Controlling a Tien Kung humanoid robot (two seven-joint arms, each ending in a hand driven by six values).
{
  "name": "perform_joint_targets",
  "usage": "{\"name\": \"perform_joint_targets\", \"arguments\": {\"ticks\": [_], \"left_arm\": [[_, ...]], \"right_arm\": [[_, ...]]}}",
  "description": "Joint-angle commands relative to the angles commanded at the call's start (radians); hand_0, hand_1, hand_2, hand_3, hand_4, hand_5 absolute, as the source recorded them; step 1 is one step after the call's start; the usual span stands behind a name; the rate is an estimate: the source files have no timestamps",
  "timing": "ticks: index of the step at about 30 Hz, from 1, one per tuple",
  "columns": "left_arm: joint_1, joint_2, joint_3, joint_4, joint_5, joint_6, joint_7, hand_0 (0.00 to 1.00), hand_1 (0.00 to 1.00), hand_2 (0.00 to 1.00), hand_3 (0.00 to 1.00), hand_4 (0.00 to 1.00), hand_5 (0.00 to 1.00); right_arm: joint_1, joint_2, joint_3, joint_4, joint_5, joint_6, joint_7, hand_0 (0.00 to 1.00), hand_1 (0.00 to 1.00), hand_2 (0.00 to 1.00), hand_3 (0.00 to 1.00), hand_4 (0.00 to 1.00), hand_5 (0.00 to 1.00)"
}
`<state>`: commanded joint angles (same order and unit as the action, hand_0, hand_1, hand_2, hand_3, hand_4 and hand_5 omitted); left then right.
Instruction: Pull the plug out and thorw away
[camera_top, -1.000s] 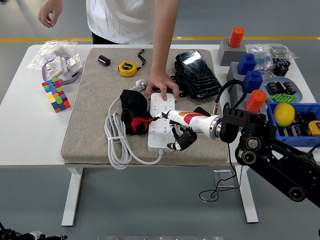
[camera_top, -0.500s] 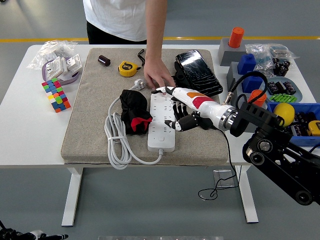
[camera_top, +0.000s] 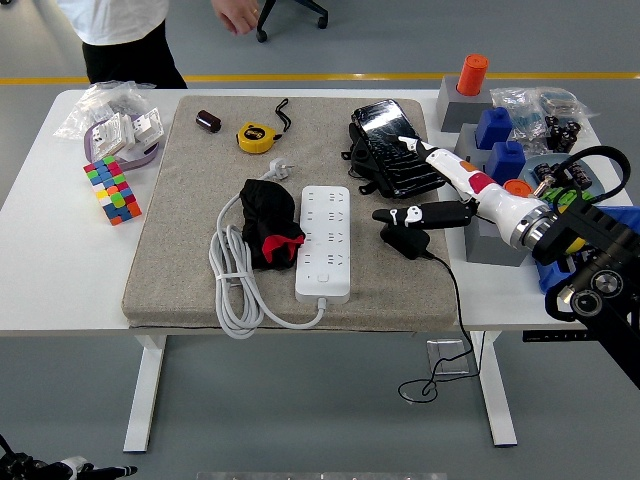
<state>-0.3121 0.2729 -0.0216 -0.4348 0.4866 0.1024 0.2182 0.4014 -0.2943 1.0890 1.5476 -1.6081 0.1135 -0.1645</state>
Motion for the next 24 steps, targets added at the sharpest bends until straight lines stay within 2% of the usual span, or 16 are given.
{"name": "perform_joint_targets", "arguments": {"ticks": [1,2,7,10,13,16,19,20,24], "left_arm": [[0.000,0.000,0.000,0.000,-0.001,0.000,0.000,0.544,0.681,0.704,0.686,0.876,0.592],[0.000,0.000,0.001,0.000,-0.003,0.000,0.000,0.544,0.680,0.705,0.686,0.875,0.593],[-0.002,0.000,0.003,0.001,-0.001,0.001,0.000,0.544,0.680,0.705,0.686,0.875,0.593],[-0.005,0.000,0.007,0.000,0.003,0.000,0.000,0.544,0.681,0.704,0.686,0.875,0.594],[-0.006,0.001,0.008,0.000,0.001,0.000,0.000,0.544,0.681,0.704,0.686,0.875,0.594],[-0.005,0.000,0.009,0.001,0.000,0.000,0.000,0.544,0.681,0.704,0.686,0.875,0.594],[-0.004,-0.001,0.007,0.001,0.005,-0.001,0.001,0.544,0.681,0.704,0.686,0.875,0.594],[-0.004,-0.002,0.006,0.001,0.006,-0.001,0.001,0.544,0.681,0.704,0.685,0.874,0.592],[0.001,-0.005,0.000,0.002,0.003,0.000,0.000,0.544,0.681,0.704,0.685,0.874,0.592]], "right_arm": [[-0.009,-0.003,0.009,0.001,0.000,-0.003,0.002,0.998,0.998,0.998,0.998,0.998,0.935],[-0.020,-0.007,0.022,0.004,-0.001,-0.005,0.005,0.998,0.998,0.998,0.998,0.998,0.997],[-0.077,-0.018,0.083,0.018,-0.008,-0.008,0.013,0.998,0.998,0.998,0.998,0.998,0.997],[-0.126,-0.021,0.138,0.025,0.034,0.027,0.019,0.998,0.998,0.998,0.998,0.998,0.983],[-0.167,-0.026,0.174,0.035,0.063,0.033,0.026,0.998,0.998,0.998,0.998,0.998,0.983],[-0.198,-0.029,0.197,0.047,0.100,0.008,0.056,0.998,0.998,0.981,0.998,0.998,0.982],[-0.228,-0.027,0.223,0.057,0.120,-0.042,0.108,0.998,0.998,0.981,0.998,0.998,0.982],[-0.239,-0.023,0.235,0.062,0.110,-0.053,0.122,0.828,0.814,0.791,0.807,0.998,0.776],[-0.271,-0.003,0.276,0.078,0.089,-0.050,0.126,0.828,0.814,0.791,0.807,0.998,0.776]]}}
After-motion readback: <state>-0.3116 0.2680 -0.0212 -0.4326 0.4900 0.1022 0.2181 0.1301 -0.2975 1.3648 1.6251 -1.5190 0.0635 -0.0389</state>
